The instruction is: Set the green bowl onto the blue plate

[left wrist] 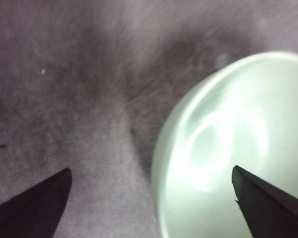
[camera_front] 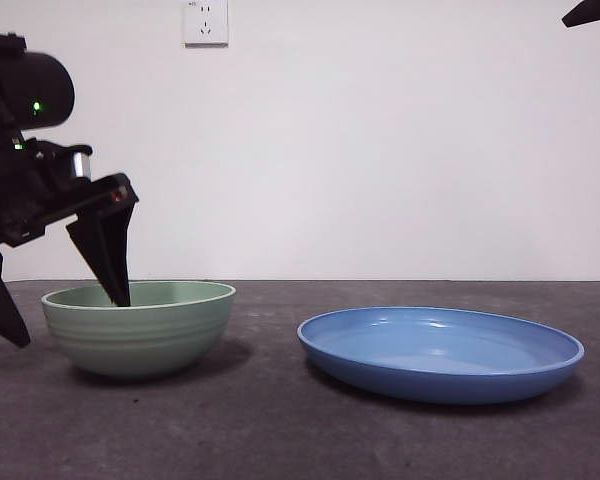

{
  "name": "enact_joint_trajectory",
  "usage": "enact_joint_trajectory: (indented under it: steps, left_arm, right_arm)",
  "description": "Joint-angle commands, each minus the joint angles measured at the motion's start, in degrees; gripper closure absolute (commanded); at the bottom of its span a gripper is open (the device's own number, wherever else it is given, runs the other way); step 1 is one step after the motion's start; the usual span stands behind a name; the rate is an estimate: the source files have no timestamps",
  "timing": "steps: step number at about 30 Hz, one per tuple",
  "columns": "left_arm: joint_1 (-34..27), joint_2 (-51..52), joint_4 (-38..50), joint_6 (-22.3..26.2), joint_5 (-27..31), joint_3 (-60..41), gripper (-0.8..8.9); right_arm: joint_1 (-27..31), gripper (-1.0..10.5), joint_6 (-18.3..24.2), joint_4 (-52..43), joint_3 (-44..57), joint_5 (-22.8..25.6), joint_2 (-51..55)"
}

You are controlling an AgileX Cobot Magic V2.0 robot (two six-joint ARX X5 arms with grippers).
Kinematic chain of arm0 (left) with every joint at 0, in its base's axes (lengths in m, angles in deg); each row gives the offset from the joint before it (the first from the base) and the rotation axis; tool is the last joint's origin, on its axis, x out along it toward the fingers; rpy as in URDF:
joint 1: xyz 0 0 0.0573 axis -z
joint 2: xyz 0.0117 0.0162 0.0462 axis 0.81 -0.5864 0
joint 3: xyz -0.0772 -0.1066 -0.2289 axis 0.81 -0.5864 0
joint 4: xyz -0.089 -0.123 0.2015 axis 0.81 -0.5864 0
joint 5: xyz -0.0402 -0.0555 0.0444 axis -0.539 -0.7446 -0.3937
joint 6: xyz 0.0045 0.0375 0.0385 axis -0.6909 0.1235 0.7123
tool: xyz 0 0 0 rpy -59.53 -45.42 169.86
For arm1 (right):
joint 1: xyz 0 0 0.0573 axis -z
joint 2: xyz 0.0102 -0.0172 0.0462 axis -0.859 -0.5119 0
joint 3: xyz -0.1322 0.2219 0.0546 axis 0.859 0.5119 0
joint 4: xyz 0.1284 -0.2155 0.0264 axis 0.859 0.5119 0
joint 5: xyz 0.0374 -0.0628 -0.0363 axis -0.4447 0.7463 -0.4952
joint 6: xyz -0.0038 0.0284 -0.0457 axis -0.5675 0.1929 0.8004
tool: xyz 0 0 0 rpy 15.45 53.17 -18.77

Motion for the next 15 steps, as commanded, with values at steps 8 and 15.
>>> enact_joint_trajectory:
  steps: [8, 15]
  left_arm:
    - [0.2, -1.3, 0.3, 1.7, 0.2, 1.3, 5.8]
    - [0.2, -1.3, 0.4, 2.0, 0.2, 1.3, 6.96]
  right_arm:
    - [-0.2, 3.7, 0.7, -0.4, -1.2, 1.7, -0.3]
    - [-0.2, 3.7, 0.7, -0.4, -1.2, 3.1, -0.3]
